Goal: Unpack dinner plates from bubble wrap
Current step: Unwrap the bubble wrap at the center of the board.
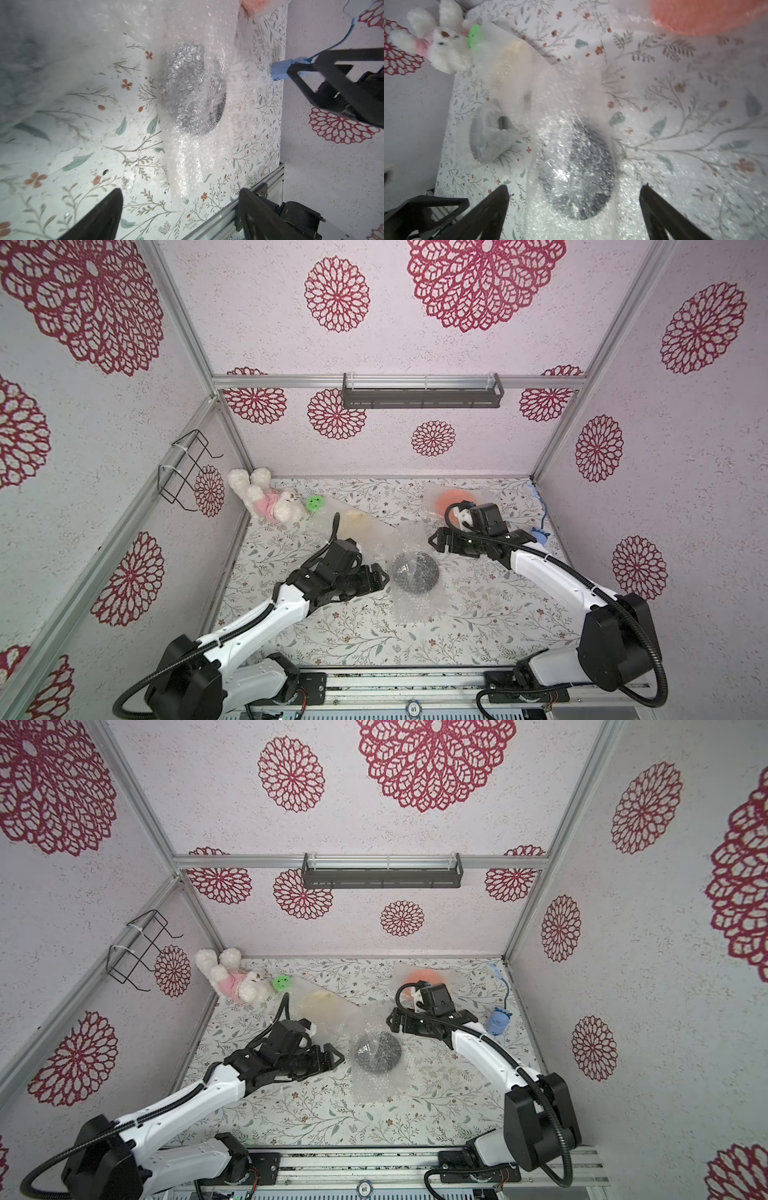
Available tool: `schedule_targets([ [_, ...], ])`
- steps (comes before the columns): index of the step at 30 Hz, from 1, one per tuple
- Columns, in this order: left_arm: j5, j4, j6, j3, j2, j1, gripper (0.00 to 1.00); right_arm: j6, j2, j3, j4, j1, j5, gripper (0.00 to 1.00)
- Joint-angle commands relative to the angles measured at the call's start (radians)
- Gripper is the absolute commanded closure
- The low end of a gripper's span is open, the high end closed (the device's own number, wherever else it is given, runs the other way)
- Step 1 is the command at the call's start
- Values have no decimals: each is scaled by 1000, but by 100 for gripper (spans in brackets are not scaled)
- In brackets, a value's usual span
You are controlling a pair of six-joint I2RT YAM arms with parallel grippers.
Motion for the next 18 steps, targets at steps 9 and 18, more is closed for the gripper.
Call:
schedule_targets([
  [9,-54,106,-15,278,479,-104,17,102,-4,-295,306,-202,-136,1],
  [18,-61,114,-16,247,586,-87,19,180,16,-417,366,-328,-154,1],
])
